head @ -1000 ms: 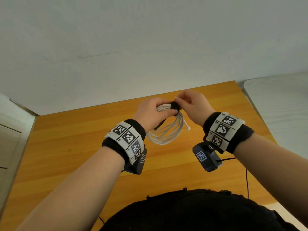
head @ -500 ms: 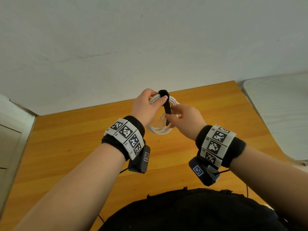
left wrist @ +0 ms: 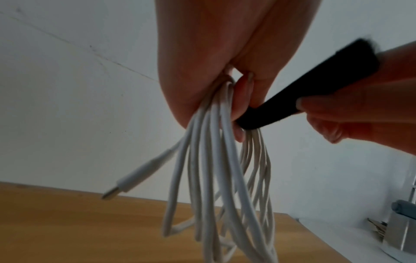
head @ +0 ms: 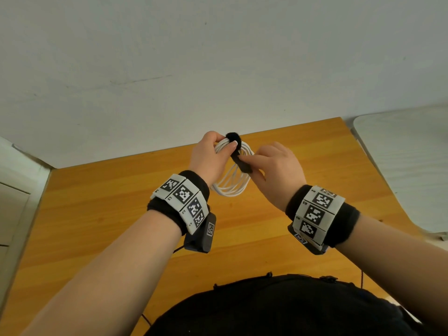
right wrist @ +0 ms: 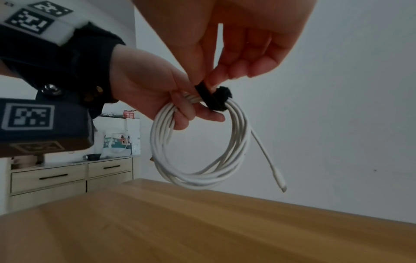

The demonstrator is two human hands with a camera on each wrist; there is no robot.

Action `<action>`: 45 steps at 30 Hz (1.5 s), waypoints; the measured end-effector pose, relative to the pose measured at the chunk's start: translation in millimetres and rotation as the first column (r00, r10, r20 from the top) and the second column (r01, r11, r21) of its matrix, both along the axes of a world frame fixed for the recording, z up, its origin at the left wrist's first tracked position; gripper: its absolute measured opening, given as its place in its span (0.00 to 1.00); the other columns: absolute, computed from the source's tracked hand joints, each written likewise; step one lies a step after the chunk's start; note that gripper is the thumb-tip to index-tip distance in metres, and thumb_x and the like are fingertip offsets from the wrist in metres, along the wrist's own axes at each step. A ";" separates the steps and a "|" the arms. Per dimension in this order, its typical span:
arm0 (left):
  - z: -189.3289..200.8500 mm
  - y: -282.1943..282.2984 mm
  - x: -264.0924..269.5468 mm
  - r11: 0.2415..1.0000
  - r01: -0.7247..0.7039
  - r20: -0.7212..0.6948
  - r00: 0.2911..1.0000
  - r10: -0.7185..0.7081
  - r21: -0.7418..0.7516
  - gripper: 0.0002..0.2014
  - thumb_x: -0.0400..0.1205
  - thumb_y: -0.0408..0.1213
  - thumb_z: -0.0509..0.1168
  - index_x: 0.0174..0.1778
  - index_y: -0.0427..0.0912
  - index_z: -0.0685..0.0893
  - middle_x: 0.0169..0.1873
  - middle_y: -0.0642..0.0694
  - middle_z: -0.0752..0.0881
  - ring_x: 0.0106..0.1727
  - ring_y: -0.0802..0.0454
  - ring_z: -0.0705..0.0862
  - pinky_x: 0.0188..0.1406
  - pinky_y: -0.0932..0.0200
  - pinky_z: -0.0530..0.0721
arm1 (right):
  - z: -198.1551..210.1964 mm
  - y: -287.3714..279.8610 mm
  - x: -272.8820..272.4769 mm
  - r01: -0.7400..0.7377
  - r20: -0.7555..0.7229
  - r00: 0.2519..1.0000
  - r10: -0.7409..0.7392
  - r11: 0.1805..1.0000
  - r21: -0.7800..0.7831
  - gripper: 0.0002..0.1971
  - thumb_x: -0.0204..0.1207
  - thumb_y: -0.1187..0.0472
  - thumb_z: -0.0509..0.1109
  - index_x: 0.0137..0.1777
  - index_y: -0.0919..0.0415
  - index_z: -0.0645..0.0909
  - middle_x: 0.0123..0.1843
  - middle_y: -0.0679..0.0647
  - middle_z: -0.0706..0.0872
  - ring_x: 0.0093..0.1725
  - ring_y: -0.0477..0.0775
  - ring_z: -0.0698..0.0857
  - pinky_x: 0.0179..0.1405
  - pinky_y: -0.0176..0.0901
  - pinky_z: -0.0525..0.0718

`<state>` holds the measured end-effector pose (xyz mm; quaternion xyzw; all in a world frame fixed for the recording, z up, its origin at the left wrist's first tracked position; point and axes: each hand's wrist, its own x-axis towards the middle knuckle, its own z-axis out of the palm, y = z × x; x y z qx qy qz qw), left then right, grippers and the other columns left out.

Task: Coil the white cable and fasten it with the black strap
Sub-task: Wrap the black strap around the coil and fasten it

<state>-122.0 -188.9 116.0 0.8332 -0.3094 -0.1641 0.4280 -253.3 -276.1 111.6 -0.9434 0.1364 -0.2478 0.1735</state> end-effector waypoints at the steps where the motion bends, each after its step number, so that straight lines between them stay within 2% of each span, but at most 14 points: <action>1: 0.1 0.1 -0.8 1.000 0.015 0.006 1.000 -0.015 0.005 0.09 0.82 0.44 0.64 0.50 0.43 0.76 0.35 0.58 0.76 0.34 0.63 0.74 0.27 0.81 0.70 | -0.3 -0.2 -0.7 -0.011 0.011 1.000 0.011 1.000 -0.018 0.14 0.73 0.57 0.62 0.49 0.56 0.89 0.31 0.54 0.84 0.33 0.60 0.80 0.31 0.48 0.76; 3: 0.6 0.9 -2.3 0.998 0.057 0.029 0.998 -0.058 0.019 0.08 0.82 0.43 0.64 0.49 0.43 0.75 0.34 0.58 0.75 0.33 0.63 0.74 0.27 0.80 0.70 | 1.6 -2.2 -1.6 -0.005 0.061 0.998 0.004 1.000 0.017 0.11 0.74 0.58 0.65 0.48 0.57 0.89 0.33 0.54 0.84 0.35 0.59 0.81 0.33 0.49 0.78; 6: 3.0 2.1 -3.3 0.993 0.111 0.052 0.992 -0.113 0.033 0.06 0.82 0.43 0.64 0.48 0.45 0.75 0.35 0.58 0.76 0.33 0.63 0.74 0.27 0.79 0.70 | 6.4 -7.1 0.0 0.085 0.138 0.982 -0.125 0.961 0.264 0.09 0.76 0.60 0.68 0.46 0.62 0.88 0.36 0.53 0.83 0.38 0.54 0.81 0.35 0.49 0.80; 9: 6.8 1.0 -6.9 0.980 0.190 0.065 0.979 -0.194 0.063 0.08 0.82 0.43 0.64 0.51 0.43 0.78 0.35 0.55 0.79 0.33 0.62 0.75 0.26 0.75 0.71 | 7.3 -13.0 4.0 0.188 0.067 0.967 -0.246 0.865 0.466 0.08 0.77 0.60 0.67 0.47 0.61 0.87 0.36 0.44 0.79 0.37 0.40 0.76 0.36 0.27 0.74; 11: 9.6 -0.1 -10.5 0.967 0.241 0.070 0.967 -0.246 0.076 0.08 0.82 0.43 0.64 0.52 0.44 0.79 0.36 0.55 0.79 0.35 0.63 0.76 0.29 0.75 0.71 | 8.4 -16.3 6.0 0.229 0.028 0.956 -0.291 0.806 0.545 0.09 0.78 0.59 0.67 0.50 0.59 0.87 0.40 0.44 0.82 0.40 0.39 0.77 0.36 0.21 0.72; 14: 13.5 -1.2 -15.0 0.956 0.285 0.049 0.956 -0.289 0.070 0.08 0.81 0.44 0.65 0.52 0.45 0.80 0.36 0.57 0.79 0.36 0.64 0.77 0.30 0.77 0.72 | 9.8 -21.7 7.4 0.233 -0.012 0.951 -0.310 0.689 0.686 0.11 0.78 0.59 0.68 0.54 0.61 0.87 0.46 0.50 0.87 0.47 0.46 0.83 0.45 0.32 0.78; 18: 15.7 0.2 -17.0 0.960 0.277 0.020 0.960 -0.278 0.041 0.12 0.74 0.48 0.73 0.48 0.50 0.80 0.38 0.57 0.82 0.38 0.62 0.80 0.32 0.75 0.74 | 11.7 -25.4 7.1 0.172 -0.021 0.964 -0.264 0.563 0.808 0.09 0.77 0.60 0.69 0.52 0.62 0.87 0.41 0.49 0.88 0.44 0.46 0.86 0.48 0.41 0.84; 22: 15.5 1.0 -17.9 0.959 0.280 -0.002 0.960 -0.280 0.039 0.11 0.74 0.43 0.74 0.49 0.45 0.84 0.41 0.52 0.85 0.43 0.55 0.83 0.40 0.64 0.77 | 10.5 -29.8 4.8 0.142 0.001 0.965 -0.262 0.528 0.837 0.11 0.73 0.60 0.73 0.54 0.57 0.81 0.41 0.50 0.89 0.40 0.41 0.87 0.44 0.37 0.85; 28: 15.7 0.6 -15.2 0.959 0.282 -0.005 0.959 -0.282 0.018 0.11 0.74 0.41 0.74 0.51 0.44 0.85 0.42 0.53 0.85 0.42 0.57 0.82 0.36 0.73 0.75 | 8.8 -29.1 7.1 0.092 -0.022 0.992 -0.124 0.595 0.798 0.11 0.80 0.62 0.65 0.59 0.58 0.85 0.43 0.45 0.87 0.38 0.27 0.84 0.38 0.21 0.80; 32: 17.5 -0.6 -15.1 0.962 0.269 0.015 0.963 -0.270 0.038 0.11 0.73 0.43 0.75 0.47 0.48 0.82 0.37 0.59 0.82 0.39 0.61 0.80 0.33 0.77 0.74 | 12.1 -27.9 8.8 0.129 -0.110 0.992 -0.068 0.550 0.825 0.14 0.84 0.59 0.57 0.55 0.59 0.85 0.47 0.51 0.86 0.46 0.44 0.82 0.50 0.38 0.81; 34: 17.3 -1.8 -15.8 0.970 0.242 0.023 0.970 -0.242 0.018 0.13 0.71 0.43 0.76 0.46 0.49 0.79 0.38 0.60 0.80 0.38 0.64 0.79 0.32 0.77 0.74 | 15.7 -28.3 8.8 0.122 -0.109 0.992 -0.055 0.502 0.856 0.13 0.84 0.58 0.56 0.51 0.55 0.83 0.47 0.50 0.86 0.46 0.43 0.82 0.53 0.39 0.80; 37: 15.4 -3.0 -17.2 0.977 0.211 0.041 0.976 -0.212 0.028 0.20 0.71 0.46 0.76 0.56 0.47 0.80 0.48 0.55 0.81 0.47 0.61 0.79 0.39 0.76 0.74 | 16.9 -30.8 8.6 0.137 -0.154 0.988 -0.011 0.528 0.838 0.15 0.83 0.53 0.58 0.52 0.60 0.85 0.51 0.57 0.89 0.52 0.54 0.86 0.60 0.50 0.81; 40: 15.2 -3.6 -20.2 0.968 0.244 0.037 0.968 -0.247 0.058 0.19 0.73 0.48 0.73 0.59 0.46 0.85 0.47 0.54 0.85 0.46 0.60 0.81 0.38 0.74 0.74 | 16.2 -32.0 10.0 0.150 -0.186 0.983 0.008 0.558 0.816 0.22 0.82 0.49 0.58 0.54 0.69 0.84 0.47 0.67 0.86 0.46 0.62 0.83 0.53 0.55 0.81; 45: 14.4 -4.2 -22.4 0.969 0.244 0.004 0.970 -0.245 0.045 0.14 0.75 0.48 0.72 0.50 0.44 0.88 0.35 0.51 0.85 0.33 0.61 0.79 0.29 0.73 0.73 | 11.0 -32.0 10.5 0.190 -0.210 0.978 -0.018 0.500 0.845 0.28 0.80 0.43 0.58 0.51 0.71 0.85 0.41 0.62 0.83 0.41 0.56 0.79 0.46 0.48 0.77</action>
